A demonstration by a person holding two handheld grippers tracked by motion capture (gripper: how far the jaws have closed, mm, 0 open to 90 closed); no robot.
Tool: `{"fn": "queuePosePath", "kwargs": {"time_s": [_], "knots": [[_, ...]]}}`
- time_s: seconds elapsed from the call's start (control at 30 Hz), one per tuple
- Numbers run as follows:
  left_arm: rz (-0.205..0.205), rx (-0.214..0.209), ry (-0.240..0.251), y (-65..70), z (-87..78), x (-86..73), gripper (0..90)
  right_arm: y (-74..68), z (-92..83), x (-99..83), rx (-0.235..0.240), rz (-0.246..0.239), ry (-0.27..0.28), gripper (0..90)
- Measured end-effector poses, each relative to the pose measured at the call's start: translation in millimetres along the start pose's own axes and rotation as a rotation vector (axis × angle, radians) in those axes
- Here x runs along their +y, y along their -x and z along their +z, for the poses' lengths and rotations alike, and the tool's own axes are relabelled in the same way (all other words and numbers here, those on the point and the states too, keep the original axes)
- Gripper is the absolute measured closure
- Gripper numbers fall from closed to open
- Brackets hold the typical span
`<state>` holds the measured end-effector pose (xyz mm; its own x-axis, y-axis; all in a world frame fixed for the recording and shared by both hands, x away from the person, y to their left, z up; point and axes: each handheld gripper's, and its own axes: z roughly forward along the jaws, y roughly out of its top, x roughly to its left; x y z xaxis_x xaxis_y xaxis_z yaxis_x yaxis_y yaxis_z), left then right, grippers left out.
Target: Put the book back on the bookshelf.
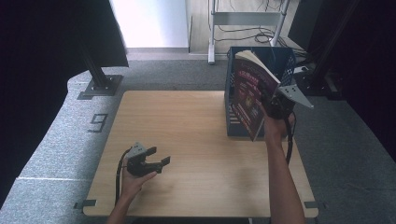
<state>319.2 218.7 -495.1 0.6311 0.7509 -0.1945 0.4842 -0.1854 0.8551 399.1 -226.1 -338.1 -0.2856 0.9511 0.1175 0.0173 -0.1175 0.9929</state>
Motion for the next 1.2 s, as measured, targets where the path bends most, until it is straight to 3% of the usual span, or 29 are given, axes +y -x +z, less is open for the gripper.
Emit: {"fn": "queuePosePath", "kwargs": {"time_s": [0.83, 1.0, 1.2], "knots": [[-0.005, -0.002, -0.001, -0.7, 0.6, -0.9, 19.8, 4.2, 20.2, -2.3, -0.026, 0.005, -0.009, 81.8], [-0.005, -0.003, -0.003, -1.1, 0.5, -0.9, 19.8, 1.3, 27.2, -3.0, -0.038, -0.019, -0.017, 81.8], [-0.004, -0.001, -0.002, -2.3, 0.3, -1.2, 19.8, 2.6, 34.9, -5.6, -0.043, -0.004, -0.026, 81.7]]}}
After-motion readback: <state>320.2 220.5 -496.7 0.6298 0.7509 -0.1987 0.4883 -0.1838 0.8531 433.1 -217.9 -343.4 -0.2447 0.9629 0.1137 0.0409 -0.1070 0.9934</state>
